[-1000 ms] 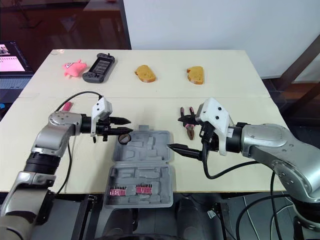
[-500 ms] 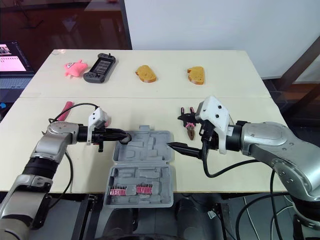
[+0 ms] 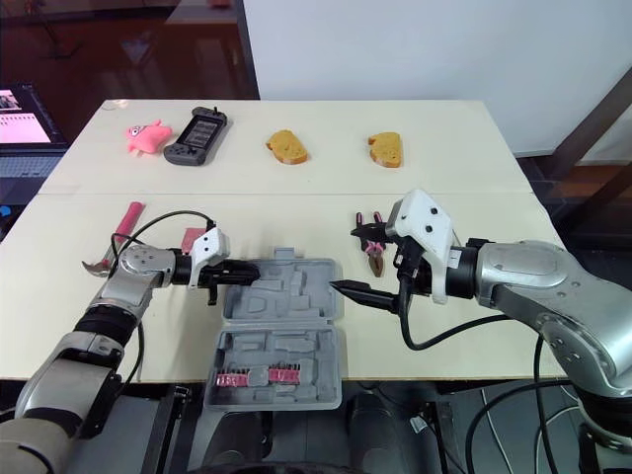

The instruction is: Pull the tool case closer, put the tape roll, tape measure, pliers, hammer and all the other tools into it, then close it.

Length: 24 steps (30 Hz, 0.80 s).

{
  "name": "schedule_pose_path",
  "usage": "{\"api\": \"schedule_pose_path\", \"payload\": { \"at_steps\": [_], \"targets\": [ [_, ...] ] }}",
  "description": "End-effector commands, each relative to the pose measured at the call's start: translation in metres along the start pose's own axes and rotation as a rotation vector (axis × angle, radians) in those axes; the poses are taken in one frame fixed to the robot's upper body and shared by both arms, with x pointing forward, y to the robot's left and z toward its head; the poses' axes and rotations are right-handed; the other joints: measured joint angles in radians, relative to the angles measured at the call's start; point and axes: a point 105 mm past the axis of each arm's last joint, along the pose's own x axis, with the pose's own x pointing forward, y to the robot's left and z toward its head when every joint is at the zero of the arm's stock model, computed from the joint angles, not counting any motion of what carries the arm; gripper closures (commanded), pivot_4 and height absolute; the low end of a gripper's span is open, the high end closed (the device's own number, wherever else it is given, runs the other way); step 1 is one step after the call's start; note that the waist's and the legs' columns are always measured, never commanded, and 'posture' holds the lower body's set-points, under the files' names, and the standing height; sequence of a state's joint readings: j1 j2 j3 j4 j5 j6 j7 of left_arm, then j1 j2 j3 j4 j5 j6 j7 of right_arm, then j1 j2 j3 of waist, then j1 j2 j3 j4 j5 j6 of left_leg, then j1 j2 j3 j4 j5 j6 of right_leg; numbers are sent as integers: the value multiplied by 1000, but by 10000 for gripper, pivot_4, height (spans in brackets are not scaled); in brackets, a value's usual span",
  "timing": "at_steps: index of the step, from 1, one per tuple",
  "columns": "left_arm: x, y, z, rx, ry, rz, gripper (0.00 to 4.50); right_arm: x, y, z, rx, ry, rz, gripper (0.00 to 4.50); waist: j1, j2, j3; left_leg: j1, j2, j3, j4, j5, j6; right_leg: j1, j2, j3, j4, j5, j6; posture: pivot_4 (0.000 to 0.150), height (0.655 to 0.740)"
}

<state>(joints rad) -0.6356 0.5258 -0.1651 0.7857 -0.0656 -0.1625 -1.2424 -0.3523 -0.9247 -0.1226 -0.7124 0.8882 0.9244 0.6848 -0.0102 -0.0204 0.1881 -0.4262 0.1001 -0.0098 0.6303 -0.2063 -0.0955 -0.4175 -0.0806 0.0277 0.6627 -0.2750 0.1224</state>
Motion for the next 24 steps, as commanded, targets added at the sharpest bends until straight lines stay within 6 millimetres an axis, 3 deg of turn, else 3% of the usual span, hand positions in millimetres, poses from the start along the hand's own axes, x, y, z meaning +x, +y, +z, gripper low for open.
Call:
{"api": "schedule_pose_path", "payload": {
  "at_steps": [1, 7, 10, 14, 16, 20, 24],
  "targets": [
    [-4, -4, -12, -61, 18, -11, 37831, -4, 0, 8, -41, -12, -9, 0, 0, 0, 0, 0, 0, 0, 0, 0, 0, 0, 0, 0, 0, 0, 0, 1500, 7207],
    [-21, 5, 17, -138, -88, 14, 37831, -2, -9, -3, -52, -11, -61, 0, -1, 0, 0, 0, 0, 0, 0, 0, 0, 0, 0, 0, 0, 0, 0, 1500, 7207],
    [-42, 8, 34, -124, -128, 65, 29736, -8, -12, -12, 20, -22, -32, 0, -1, 0, 0, -1, 0, 0, 0, 0, 0, 0, 0, 0, 0, 0, 0, 1500, 7207],
    [-86, 11, 45, -110, -170, 231, 9461, -21, -22, -27, 54, -12, -44, 0, -4, 0, 0, -1, 0, 0, 0, 0, 0, 0, 0, 0, 0, 0, 0, 1500, 7207],
    [-108, 8, 41, -117, -177, 331, 88, -28, -28, -37, 66, 1, -61, 0, -3, 0, 0, 0, 0, 0, -1, 0, 0, 0, 0, 0, 0, 0, 0, 1500, 7207],
    [-149, -15, 14, -173, -151, 533, 88, -51, -49, -55, 97, -12, -181, 0, -5, 0, 0, 0, 0, 0, -1, 0, 0, 0, 0, 0, -1, 0, 0, 1500, 7207],
    [-179, -43, -22, -249, -100, 674, 88, -76, -54, -86, 134, 40, -260, 0, 4, -1, 0, 0, 0, 0, -1, 0, 0, 0, 0, 0, -2, 0, 0, 1500, 7207]
  ]
}}
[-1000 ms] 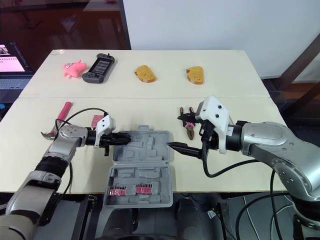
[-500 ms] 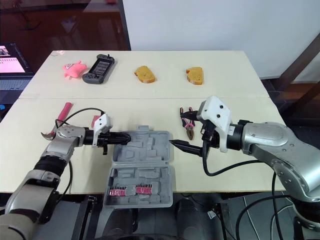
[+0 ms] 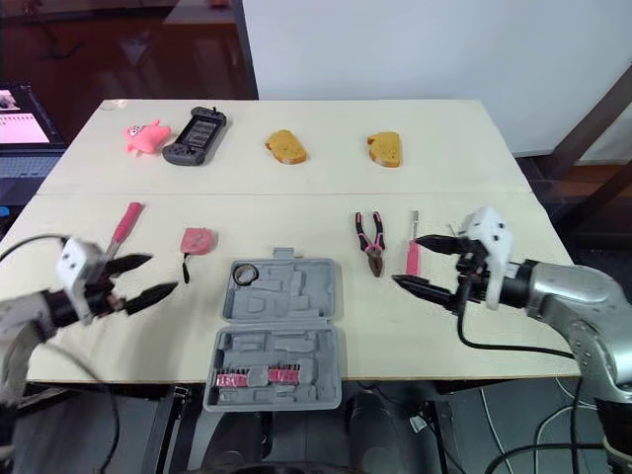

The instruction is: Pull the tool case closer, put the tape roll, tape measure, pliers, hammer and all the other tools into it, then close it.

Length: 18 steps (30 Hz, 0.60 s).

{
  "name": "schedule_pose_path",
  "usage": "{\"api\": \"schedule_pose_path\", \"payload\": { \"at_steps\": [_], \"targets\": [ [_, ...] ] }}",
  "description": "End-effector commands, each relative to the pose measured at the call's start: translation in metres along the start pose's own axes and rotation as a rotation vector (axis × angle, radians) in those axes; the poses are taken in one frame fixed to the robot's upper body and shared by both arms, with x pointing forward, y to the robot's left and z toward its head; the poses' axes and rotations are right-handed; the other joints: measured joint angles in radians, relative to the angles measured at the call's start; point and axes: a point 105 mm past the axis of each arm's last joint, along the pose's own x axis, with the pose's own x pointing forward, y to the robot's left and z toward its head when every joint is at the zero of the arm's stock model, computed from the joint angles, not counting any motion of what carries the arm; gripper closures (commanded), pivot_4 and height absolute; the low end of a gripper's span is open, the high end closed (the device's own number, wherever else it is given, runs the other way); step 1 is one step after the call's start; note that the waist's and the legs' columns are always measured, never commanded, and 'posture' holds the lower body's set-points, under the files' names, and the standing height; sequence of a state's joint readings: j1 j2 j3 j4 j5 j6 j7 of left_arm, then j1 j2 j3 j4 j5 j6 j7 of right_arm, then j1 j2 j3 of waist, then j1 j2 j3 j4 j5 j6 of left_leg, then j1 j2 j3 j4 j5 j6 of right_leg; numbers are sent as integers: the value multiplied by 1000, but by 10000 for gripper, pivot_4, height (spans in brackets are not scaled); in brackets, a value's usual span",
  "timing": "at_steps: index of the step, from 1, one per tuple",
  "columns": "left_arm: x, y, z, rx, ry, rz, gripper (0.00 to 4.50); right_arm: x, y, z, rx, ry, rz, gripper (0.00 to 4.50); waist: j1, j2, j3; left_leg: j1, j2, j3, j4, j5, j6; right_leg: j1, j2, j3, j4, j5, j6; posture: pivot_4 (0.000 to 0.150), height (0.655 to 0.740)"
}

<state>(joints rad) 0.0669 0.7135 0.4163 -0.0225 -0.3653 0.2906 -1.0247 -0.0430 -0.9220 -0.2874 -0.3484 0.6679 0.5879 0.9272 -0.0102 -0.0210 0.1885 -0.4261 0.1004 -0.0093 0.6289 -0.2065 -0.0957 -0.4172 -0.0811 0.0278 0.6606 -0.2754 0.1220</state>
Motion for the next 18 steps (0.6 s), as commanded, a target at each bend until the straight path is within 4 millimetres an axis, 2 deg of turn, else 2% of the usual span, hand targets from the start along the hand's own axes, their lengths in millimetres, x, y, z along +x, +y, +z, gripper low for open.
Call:
{"api": "schedule_pose_path", "payload": {
  "at_steps": [1, 2, 4, 8, 10, 13, 18],
  "targets": [
    [-36, 14, -12, 5, 3, 179, 88, -24, -11, -16, 4, 14, -73, 0, 7, 0, 0, 0, 0, 0, 0, 0, 0, 1, 0, 0, 0, -1, -1, 1500, 7207],
    [-53, 16, -27, -25, 37, 227, 88, -34, -12, -29, 24, 53, -85, 0, 9, -1, 0, 0, 0, 0, 0, 0, 0, 1, 0, -1, -1, -2, -3, 1500, 7207],
    [-76, 19, -45, -67, 79, 292, 88, -47, -15, -40, 59, 60, -121, 0, 9, -1, 0, 1, 0, 0, 0, 0, 0, 2, 0, -1, -3, -2, -4, 1500, 7207],
    [-101, 28, -53, -111, 54, 390, 88, -69, -21, -59, 88, 80, -183, 0, 14, -1, -1, 1, 0, 0, 0, 0, 0, 3, 0, -1, -5, -3, -6, 1500, 7207],
    [-106, 27, -60, -102, 80, 400, 88, -75, -23, -66, 103, 101, -196, 0, 14, -1, -1, 3, 0, 0, 0, -1, -1, 6, 0, -1, -8, -3, -6, 1500, 7207],
    [-107, 25, -61, -98, 72, 405, 88, -76, -25, -64, 119, 90, -189, 0, 13, -1, -1, 3, 0, 0, 0, -1, -1, 7, -1, -1, -10, -2, -6, 1500, 7207],
    [-99, 26, -54, -96, 34, 426, 88, -54, -18, -40, 64, 68, -99, 0, 9, -1, -2, 4, 0, 0, -1, -1, -1, 7, -1, 0, -10, -2, -6, 1500, 7207]
  ]
}}
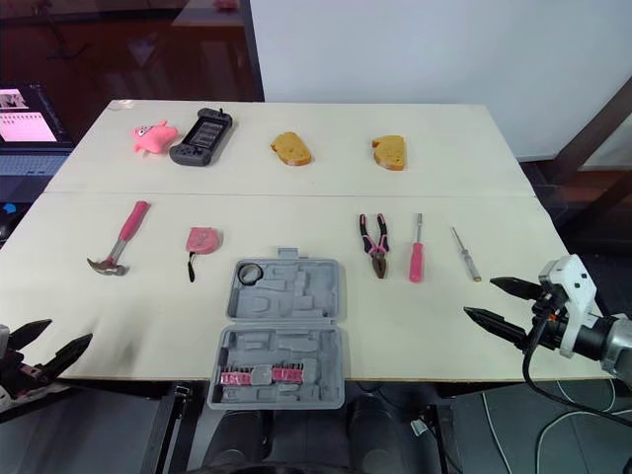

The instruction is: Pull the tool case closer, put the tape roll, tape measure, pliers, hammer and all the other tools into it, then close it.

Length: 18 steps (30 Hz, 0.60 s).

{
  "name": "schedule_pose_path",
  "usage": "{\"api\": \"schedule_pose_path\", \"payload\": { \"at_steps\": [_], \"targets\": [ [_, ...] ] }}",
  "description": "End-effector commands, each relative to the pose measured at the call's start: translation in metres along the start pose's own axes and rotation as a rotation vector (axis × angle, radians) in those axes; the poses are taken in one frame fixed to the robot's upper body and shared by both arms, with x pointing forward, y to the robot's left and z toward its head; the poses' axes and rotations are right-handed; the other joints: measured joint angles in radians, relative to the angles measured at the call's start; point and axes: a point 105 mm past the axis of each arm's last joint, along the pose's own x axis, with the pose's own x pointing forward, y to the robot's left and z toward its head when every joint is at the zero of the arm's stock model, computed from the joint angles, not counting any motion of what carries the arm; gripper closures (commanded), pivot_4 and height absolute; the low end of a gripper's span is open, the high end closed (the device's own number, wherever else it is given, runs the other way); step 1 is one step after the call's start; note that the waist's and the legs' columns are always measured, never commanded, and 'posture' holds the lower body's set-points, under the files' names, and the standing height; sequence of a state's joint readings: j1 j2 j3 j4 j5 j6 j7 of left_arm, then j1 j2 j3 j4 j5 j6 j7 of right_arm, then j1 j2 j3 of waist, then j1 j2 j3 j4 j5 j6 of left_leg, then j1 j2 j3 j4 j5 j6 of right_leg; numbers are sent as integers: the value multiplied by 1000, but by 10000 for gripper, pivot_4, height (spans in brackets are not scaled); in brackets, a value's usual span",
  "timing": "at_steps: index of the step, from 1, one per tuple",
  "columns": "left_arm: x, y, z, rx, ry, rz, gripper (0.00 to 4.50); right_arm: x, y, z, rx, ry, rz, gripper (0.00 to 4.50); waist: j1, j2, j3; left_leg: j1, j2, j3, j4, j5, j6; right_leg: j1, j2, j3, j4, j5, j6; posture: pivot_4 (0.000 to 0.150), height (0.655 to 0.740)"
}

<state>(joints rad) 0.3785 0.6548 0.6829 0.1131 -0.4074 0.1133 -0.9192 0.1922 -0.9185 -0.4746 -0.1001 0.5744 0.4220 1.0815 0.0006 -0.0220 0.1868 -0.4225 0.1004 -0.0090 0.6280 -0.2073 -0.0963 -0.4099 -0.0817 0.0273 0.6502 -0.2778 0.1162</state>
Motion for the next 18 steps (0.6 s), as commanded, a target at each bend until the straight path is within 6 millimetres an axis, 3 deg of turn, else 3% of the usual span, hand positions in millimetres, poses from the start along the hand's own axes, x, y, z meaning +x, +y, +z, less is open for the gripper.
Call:
{"api": "schedule_pose_path", "payload": {
  "at_steps": [1, 3, 6, 12, 18],
  "targets": [
    [3, 1, 15, 15, -58, 31, 88, 14, 18, 30, -77, -41, 96, 0, -5, 0, 0, 0, 0, 0, 0, 0, 0, 0, 0, 0, 0, 0, 0, 1500, 7207],
    [9, -4, 21, 8, -73, 24, 88, 26, 32, 47, -93, -69, 163, 0, -11, 0, 0, 0, 0, 0, -1, 0, 0, 0, 0, 0, 0, 0, 0, 1500, 7207],
    [31, -16, 35, -12, -112, 28, 88, 49, 71, 83, -149, -101, 351, 0, -12, 1, 0, 0, 0, 0, -1, 0, 0, 0, 0, 0, 0, 0, 0, 1500, 7207],
    [71, -36, 50, -19, -139, 40, 88, 68, 117, 122, -234, -134, 511, 0, -6, -2, -1, -2, 0, 0, 0, 0, 0, 0, 0, 0, -1, 0, 1, 1500, 7207],
    [111, -63, 61, -65, -180, 11, 88, 73, 131, 139, -271, -146, 550, 0, 5, -2, -1, -2, 0, 0, 1, 0, 0, 0, 0, -1, -1, 1, 1, 1500, 7207]
  ]
}}
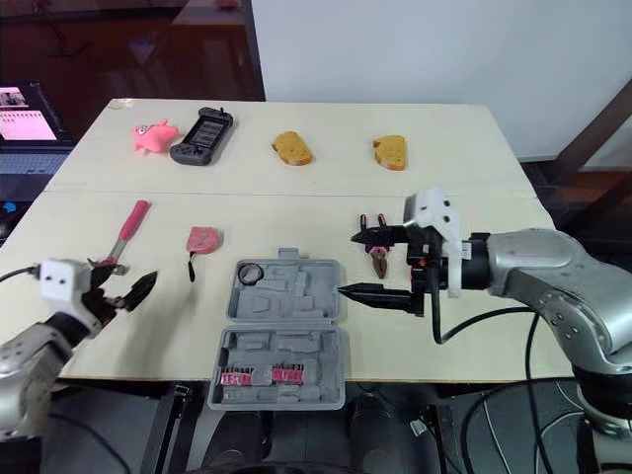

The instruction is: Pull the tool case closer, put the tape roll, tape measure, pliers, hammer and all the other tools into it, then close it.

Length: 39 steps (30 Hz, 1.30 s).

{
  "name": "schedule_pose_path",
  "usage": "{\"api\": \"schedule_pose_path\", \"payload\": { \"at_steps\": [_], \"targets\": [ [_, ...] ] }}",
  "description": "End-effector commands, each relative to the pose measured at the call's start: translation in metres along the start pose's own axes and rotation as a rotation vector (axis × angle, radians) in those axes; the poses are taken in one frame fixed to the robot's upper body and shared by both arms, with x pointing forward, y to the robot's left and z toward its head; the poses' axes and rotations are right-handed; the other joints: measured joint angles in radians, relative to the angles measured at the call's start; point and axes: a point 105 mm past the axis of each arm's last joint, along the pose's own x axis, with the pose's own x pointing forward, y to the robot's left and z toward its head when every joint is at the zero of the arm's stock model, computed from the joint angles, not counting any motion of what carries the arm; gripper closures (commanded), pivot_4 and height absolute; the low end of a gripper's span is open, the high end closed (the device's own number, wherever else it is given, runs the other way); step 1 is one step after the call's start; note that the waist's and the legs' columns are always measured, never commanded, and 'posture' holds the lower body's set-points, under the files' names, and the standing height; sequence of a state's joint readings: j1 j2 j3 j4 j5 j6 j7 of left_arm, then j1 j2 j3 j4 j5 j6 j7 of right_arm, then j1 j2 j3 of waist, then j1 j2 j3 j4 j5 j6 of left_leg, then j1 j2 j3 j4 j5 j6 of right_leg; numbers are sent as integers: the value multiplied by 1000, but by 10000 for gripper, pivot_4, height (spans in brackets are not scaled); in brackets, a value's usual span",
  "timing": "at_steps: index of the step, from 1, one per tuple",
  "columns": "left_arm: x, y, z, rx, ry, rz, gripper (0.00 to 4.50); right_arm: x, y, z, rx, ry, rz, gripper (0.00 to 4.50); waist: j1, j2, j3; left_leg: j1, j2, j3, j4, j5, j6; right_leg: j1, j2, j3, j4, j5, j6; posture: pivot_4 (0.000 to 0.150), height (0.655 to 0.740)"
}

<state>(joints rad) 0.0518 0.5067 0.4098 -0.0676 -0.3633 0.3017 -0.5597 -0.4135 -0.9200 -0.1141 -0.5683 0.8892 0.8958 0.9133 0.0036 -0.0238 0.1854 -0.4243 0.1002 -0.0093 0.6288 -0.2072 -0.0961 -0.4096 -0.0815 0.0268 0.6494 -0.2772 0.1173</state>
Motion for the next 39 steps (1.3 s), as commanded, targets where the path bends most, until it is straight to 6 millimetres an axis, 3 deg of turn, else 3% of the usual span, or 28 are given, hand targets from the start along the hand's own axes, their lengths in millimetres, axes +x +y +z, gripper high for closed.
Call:
{"api": "schedule_pose_path", "payload": {
  "at_steps": [1, 10, 18, 27, 33, 36, 39],
  "targets": [
    [17, -12, -2, -5, -5, -6, 88, 2, 3, 8, -29, -2, 9, 0, 5, 0, 0, 0, 0, 0, 0, 0, 0, 0, 0, 0, 0, 0, 0, 1500, 7207],
    [59, -28, -21, -75, 21, 22, 88, -2, -1, 5, -70, 52, -41, 0, 9, 0, 0, 0, 0, 0, 0, 0, 0, 0, 0, 0, 0, 2, 3, 1500, 7207],
    [79, -39, -35, -75, 52, 36, 88, -8, -3, 2, -78, 73, -65, 0, 9, 0, 0, 0, 0, 0, 0, 0, 0, 0, 0, 0, 0, 2, 4, 1500, 7207],
    [87, -45, -39, -72, 51, 40, 44383, -9, -6, -1, -95, 86, -87, 0, 11, 0, 0, 0, 0, 0, 0, 0, 0, 0, 0, 0, 0, 2, 4, 1500, 7207],
    [80, -48, -42, -67, 44, 44, 44383, -8, -8, -4, -108, 98, -87, 0, 10, 0, 0, 0, 0, 0, 0, 0, 0, 0, 0, 0, 0, 2, 4, 1500, 7207],
    [69, -49, -46, -64, 46, 40, 44383, -6, -6, -5, -109, 96, -77, 0, 7, 0, 0, 0, 0, 0, 0, 0, 0, 0, 0, 0, 0, 2, 4, 1500, 7207],
    [43, -53, -55, -60, 68, 18, 44383, -3, -3, -8, -104, 94, -55, 0, 2, 1, 0, 1, 0, 0, -1, 0, 0, 0, 0, 0, 0, 2, 4, 1500, 7207]
  ]
}}
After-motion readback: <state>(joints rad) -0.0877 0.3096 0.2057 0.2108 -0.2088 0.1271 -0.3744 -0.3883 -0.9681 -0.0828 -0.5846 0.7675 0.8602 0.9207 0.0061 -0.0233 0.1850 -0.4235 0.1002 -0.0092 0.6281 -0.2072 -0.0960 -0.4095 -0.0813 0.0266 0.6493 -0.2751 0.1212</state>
